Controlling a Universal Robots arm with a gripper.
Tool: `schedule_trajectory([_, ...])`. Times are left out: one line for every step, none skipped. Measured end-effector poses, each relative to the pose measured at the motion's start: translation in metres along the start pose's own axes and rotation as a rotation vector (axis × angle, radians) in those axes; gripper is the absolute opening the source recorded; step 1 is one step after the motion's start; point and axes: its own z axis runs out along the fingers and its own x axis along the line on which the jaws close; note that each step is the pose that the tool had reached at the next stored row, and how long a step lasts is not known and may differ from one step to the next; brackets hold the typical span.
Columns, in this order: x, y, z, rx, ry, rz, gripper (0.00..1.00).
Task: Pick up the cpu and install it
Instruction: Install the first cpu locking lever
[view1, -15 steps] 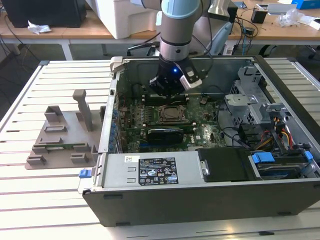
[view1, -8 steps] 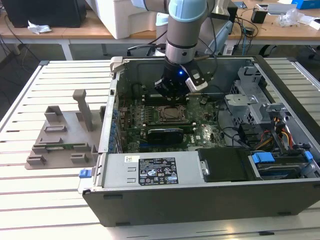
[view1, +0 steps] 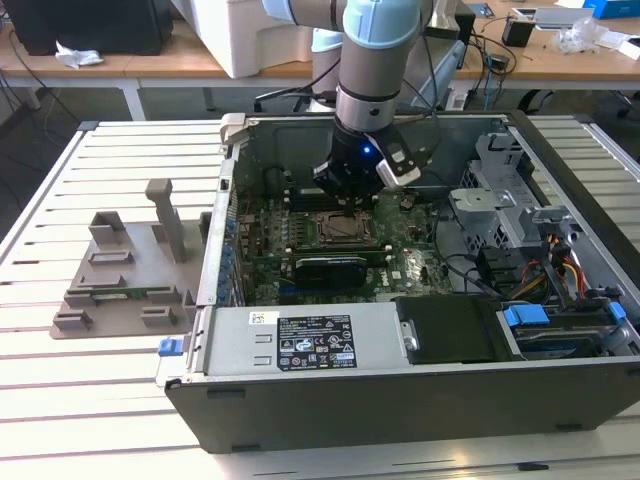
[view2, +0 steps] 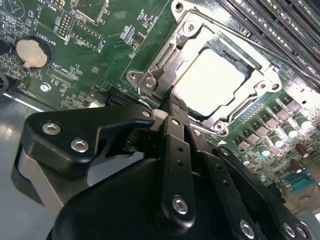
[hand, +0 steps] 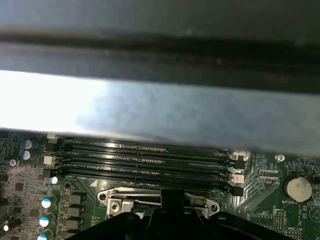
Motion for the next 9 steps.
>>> schedule_trajectory([-0.0001,0.0001,-0.0002,-0.0005,-0.0007,0.0,0.11])
schedule_trajectory([0.0,0.0002,-0.0018,-0.0005,-0.0034,0.0,0.11])
schedule_trajectory([0.0007,0.0003,-0.0031,0.0,-0.0065,-0.001,0.11])
schedule_trajectory([0.0024,0.0005,-0.0036,0.0004,-0.0113,-0.001,0.11])
schedule_trajectory([0.0047,0.0007,-0.0036,0.0003,-0.0144,-0.001,0.11])
schedule_trajectory([0.0077,0.0009,-0.0035,0.0004,-0.0168,-0.001,0.11])
schedule_trajectory([0.0107,0.0011,-0.0035,0.0005,-0.0188,-0.002,0.11])
schedule_trajectory([0.0141,0.0014,-0.0033,0.0002,-0.0211,-0.002,0.11])
schedule_trajectory([0.017,0.0016,-0.0032,-0.0002,-0.0229,-0.002,0.11])
